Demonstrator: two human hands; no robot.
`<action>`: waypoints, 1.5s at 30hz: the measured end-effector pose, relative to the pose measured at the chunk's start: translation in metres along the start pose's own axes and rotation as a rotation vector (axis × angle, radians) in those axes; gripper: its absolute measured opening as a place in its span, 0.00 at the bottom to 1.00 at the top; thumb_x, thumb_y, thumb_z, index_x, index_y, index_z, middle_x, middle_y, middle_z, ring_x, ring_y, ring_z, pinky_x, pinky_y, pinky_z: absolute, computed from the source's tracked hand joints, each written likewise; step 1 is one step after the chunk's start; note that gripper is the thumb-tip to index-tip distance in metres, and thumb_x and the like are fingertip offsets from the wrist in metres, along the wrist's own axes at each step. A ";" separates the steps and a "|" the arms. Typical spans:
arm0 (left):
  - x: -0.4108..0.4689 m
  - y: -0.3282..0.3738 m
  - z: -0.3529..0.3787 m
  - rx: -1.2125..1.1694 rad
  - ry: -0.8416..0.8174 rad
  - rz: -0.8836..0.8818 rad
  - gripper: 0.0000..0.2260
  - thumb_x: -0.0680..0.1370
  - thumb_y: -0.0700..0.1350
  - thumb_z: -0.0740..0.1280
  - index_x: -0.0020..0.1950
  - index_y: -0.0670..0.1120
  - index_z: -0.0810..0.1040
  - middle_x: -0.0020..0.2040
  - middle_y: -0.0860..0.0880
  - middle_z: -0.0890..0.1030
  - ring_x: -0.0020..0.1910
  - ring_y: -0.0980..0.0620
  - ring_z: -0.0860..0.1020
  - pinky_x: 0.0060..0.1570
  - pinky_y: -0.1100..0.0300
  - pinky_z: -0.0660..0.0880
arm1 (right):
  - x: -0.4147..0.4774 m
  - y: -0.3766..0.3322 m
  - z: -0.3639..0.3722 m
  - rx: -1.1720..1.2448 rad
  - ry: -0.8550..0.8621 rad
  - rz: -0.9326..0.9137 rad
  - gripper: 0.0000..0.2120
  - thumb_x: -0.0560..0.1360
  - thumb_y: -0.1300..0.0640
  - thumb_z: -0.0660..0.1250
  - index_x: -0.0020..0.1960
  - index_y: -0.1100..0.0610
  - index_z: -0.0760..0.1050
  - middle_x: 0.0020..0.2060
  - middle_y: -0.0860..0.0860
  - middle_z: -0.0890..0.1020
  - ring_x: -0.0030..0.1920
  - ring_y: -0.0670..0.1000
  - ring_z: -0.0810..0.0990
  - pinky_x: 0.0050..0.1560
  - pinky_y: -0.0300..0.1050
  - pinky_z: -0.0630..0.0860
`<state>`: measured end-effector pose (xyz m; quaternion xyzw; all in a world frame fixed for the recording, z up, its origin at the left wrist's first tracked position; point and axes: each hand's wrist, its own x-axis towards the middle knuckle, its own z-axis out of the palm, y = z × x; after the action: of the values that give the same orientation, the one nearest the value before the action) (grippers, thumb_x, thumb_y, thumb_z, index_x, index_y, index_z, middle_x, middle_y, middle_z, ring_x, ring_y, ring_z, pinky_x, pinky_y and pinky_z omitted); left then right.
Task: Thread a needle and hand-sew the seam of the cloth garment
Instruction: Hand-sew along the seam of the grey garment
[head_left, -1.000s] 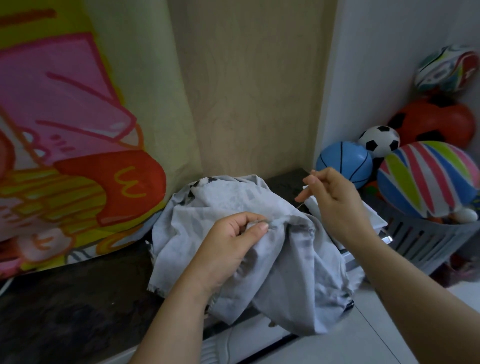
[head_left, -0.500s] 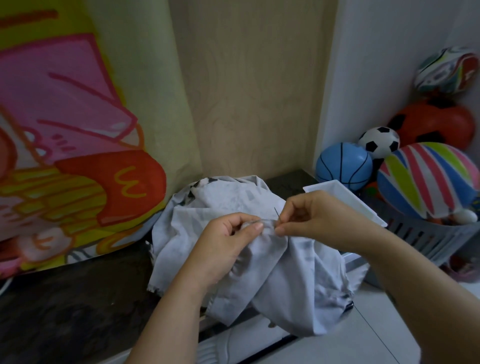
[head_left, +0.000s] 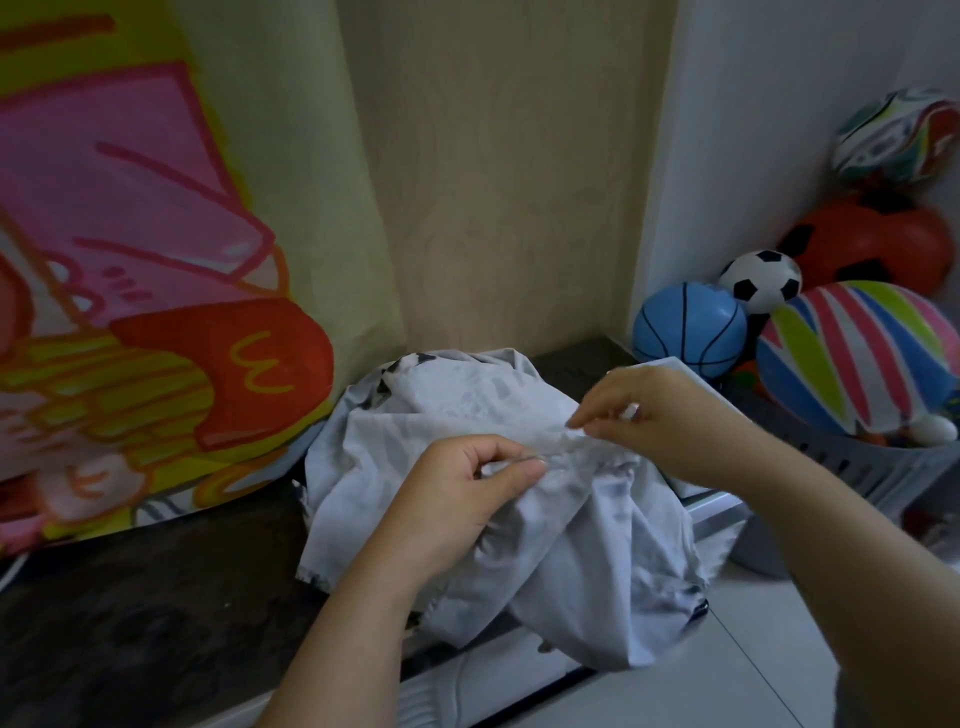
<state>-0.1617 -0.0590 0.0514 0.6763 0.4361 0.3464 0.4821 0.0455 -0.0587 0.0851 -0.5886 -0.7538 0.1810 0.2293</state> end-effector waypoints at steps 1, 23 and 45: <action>0.000 -0.001 -0.001 0.003 0.004 -0.002 0.04 0.74 0.47 0.70 0.41 0.53 0.83 0.41 0.58 0.84 0.45 0.61 0.81 0.46 0.68 0.74 | 0.000 0.000 0.004 -0.035 -0.062 0.002 0.09 0.75 0.56 0.68 0.47 0.42 0.81 0.46 0.38 0.78 0.47 0.42 0.77 0.53 0.41 0.76; 0.001 -0.002 -0.003 -0.083 -0.001 -0.040 0.05 0.75 0.48 0.69 0.40 0.52 0.83 0.39 0.57 0.84 0.42 0.62 0.81 0.41 0.70 0.73 | -0.001 -0.008 0.010 -0.049 -0.121 -0.027 0.13 0.75 0.63 0.65 0.51 0.48 0.82 0.46 0.39 0.80 0.47 0.42 0.79 0.53 0.40 0.76; 0.013 -0.008 0.010 -0.405 0.145 -0.128 0.12 0.67 0.56 0.74 0.45 0.51 0.86 0.48 0.42 0.83 0.50 0.40 0.79 0.56 0.46 0.72 | -0.007 -0.038 0.031 0.338 0.163 -0.134 0.03 0.73 0.59 0.70 0.45 0.52 0.81 0.43 0.40 0.82 0.47 0.33 0.77 0.47 0.25 0.70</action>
<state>-0.1502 -0.0493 0.0418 0.5099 0.4333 0.4433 0.5964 -0.0015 -0.0745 0.0790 -0.5031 -0.7291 0.2410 0.3966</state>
